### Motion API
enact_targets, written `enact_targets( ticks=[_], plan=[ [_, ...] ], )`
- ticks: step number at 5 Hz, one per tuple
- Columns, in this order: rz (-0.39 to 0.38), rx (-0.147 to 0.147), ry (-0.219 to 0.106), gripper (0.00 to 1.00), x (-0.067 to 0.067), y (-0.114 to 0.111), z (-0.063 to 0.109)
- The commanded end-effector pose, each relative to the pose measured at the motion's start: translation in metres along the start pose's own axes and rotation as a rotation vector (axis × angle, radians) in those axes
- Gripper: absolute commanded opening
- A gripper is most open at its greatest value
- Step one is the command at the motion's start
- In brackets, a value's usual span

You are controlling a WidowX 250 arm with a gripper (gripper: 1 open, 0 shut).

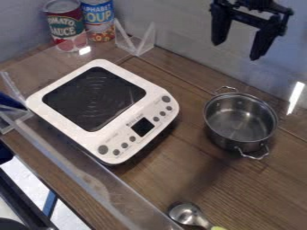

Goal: Remove silver pot from the white and black stove top and place it on the table

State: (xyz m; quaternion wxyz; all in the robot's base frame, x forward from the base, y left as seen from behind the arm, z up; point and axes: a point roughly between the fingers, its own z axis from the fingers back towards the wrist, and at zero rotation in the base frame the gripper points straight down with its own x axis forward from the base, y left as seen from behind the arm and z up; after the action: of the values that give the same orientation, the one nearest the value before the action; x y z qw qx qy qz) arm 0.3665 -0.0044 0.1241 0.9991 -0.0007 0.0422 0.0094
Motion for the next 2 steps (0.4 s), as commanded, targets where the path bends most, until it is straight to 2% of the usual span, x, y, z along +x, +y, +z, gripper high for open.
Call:
enact_targets(
  ticks=[1, 2],
  plan=[
    [-0.038, -0.003, -0.022, 1.0, 0.001, -0.0092, 0.0017],
    [-0.058, -0.011, -0.022, 1.0, -0.0021, -0.0079, -0.008]
  ],
)
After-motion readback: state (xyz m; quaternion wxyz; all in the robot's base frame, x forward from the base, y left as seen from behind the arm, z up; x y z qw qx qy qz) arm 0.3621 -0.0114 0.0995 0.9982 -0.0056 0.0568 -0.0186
